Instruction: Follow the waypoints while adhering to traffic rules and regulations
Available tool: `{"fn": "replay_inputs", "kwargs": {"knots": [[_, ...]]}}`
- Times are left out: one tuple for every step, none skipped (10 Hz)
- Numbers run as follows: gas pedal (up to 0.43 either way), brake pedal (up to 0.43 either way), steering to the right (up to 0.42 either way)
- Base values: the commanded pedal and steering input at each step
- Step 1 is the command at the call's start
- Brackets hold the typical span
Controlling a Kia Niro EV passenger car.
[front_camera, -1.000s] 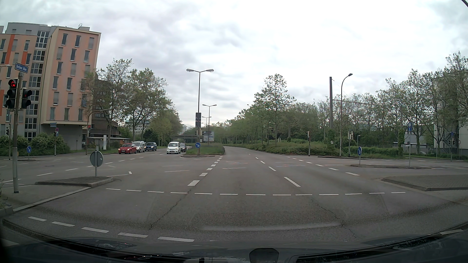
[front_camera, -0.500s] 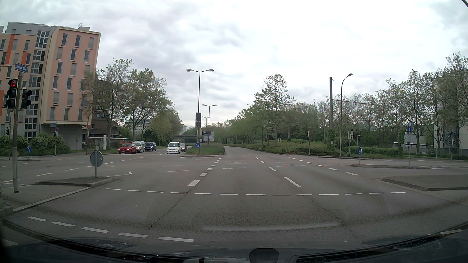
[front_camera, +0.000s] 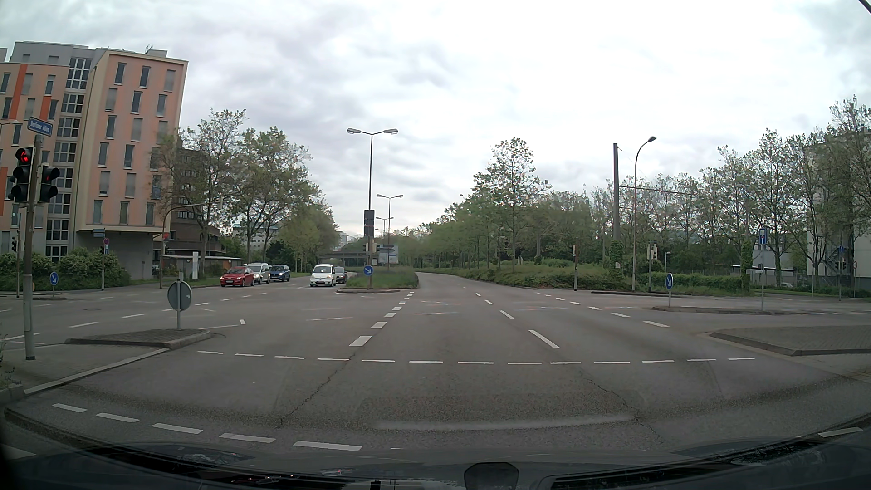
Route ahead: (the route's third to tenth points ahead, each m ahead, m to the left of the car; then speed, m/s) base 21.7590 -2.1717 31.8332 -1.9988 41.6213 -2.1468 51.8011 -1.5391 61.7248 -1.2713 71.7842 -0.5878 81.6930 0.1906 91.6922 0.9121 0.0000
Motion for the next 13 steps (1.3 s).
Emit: {"fn": "replay_inputs", "kwargs": {"knots": [[0.0,0.207,0.013],[0.0,0.207,0.013],[0.0,0.207,0.013],[0.0,0.207,0.013],[0.0,0.207,0.013],[0.0,0.207,0.014],[0.0,0.207,0.013],[0.0,0.207,0.014],[0.0,0.207,0.013],[0.0,0.207,0.013],[0.0,0.207,0.013],[0.0,0.207,0.013],[0.0,0.207,0.013]]}}
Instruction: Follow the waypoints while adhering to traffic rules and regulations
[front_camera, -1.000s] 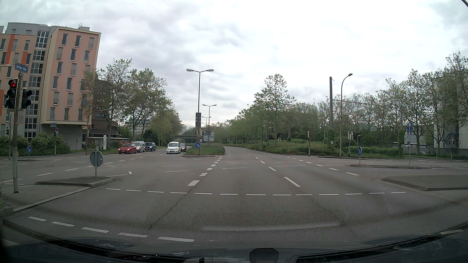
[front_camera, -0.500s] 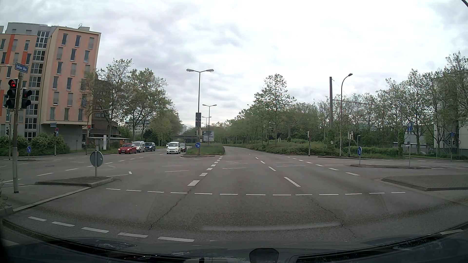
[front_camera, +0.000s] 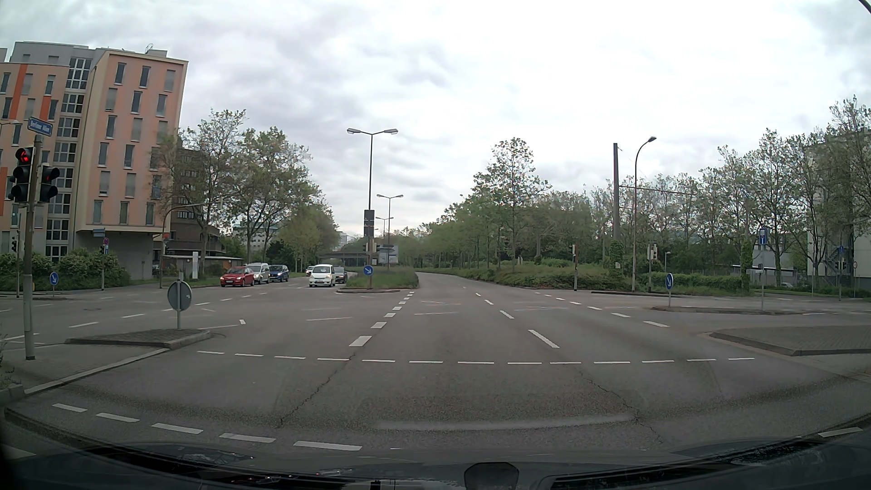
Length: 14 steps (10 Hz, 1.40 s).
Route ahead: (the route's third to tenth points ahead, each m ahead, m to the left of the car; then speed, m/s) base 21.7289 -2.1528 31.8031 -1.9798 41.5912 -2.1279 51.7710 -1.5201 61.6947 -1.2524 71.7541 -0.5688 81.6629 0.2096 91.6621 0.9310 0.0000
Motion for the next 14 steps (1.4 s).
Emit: {"fn": "replay_inputs", "kwargs": {"knots": [[0.0,0.207,0.013],[0.0,0.207,0.013],[0.0,0.207,0.013],[0.0,0.207,0.013],[0.0,0.207,0.013],[0.0,0.207,0.013],[0.0,0.207,0.013],[0.0,0.207,0.013],[0.0,0.207,0.013],[0.0,0.207,0.013],[0.0,0.207,0.013],[0.0,0.207,0.013],[0.0,0.207,0.013],[0.0,0.207,0.013]]}}
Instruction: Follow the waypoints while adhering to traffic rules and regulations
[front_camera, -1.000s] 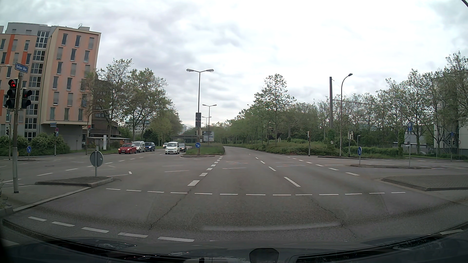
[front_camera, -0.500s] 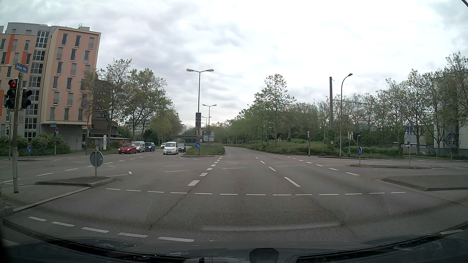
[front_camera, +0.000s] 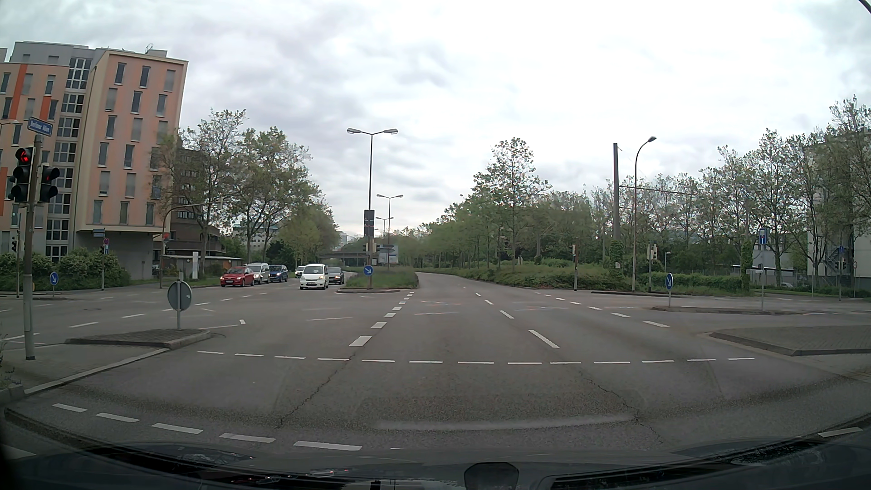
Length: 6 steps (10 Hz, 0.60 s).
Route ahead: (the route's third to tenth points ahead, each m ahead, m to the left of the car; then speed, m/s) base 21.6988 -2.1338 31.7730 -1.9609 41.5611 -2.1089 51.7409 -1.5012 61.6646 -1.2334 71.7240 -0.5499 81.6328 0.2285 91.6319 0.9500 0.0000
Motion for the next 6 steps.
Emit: {"fn": "replay_inputs", "kwargs": {"knots": [[0.0,0.207,0.013],[0.0,0.207,0.013],[0.0,0.207,0.013],[0.0,0.207,0.014],[0.0,0.207,0.013],[0.0,0.207,0.013]]}}
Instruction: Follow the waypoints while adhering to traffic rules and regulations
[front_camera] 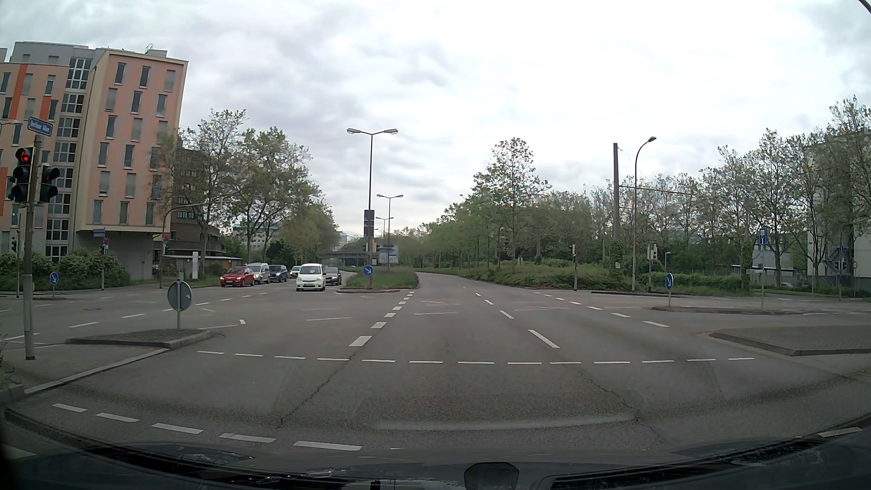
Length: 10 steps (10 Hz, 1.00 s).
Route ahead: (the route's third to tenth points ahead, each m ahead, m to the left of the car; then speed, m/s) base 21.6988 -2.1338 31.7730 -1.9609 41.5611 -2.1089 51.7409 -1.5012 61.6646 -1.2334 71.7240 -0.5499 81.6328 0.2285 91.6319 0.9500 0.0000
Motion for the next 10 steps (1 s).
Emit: {"fn": "replay_inputs", "kwargs": {"knots": [[0.0,0.207,0.014],[0.0,0.207,0.013],[0.0,0.207,0.013],[0.0,0.207,0.013],[0.0,0.207,0.013],[0.0,0.207,0.013],[0.0,0.207,0.013],[0.0,0.207,0.013],[0.0,0.207,0.013],[0.0,0.207,0.013]]}}
